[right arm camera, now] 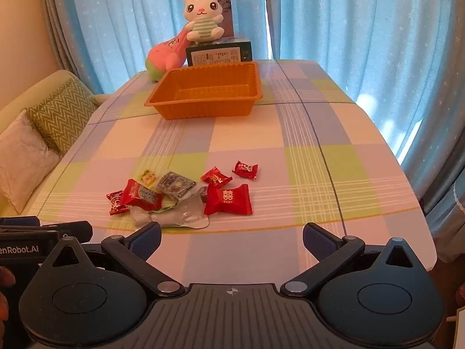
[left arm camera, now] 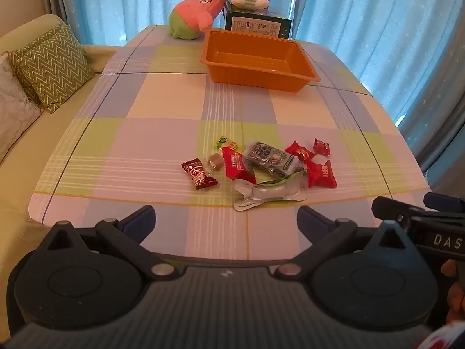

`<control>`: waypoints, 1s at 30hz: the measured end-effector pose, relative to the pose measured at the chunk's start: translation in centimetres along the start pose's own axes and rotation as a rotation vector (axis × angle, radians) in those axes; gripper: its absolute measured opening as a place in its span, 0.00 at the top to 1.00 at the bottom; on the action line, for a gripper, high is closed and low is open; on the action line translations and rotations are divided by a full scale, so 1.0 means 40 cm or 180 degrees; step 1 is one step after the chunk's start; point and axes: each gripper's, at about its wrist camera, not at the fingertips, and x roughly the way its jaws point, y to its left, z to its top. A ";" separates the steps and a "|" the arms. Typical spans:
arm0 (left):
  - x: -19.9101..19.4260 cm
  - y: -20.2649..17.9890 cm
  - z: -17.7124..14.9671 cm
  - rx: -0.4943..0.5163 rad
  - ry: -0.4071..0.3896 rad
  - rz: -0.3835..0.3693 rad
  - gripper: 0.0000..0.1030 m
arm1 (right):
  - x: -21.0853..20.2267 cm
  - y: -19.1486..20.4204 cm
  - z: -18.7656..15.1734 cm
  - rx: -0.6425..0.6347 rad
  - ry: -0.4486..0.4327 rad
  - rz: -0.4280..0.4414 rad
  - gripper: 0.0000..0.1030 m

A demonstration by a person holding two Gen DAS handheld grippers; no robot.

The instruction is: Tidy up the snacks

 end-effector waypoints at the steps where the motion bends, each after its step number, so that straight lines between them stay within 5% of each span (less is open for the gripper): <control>1: -0.001 -0.001 -0.001 0.0001 -0.0004 -0.0017 0.00 | 0.000 0.000 0.000 -0.0005 -0.0007 -0.0003 0.00; 30: -0.003 0.005 0.005 -0.0054 -0.0009 0.0000 0.00 | 0.004 0.001 -0.006 -0.0043 -0.0008 -0.0055 0.00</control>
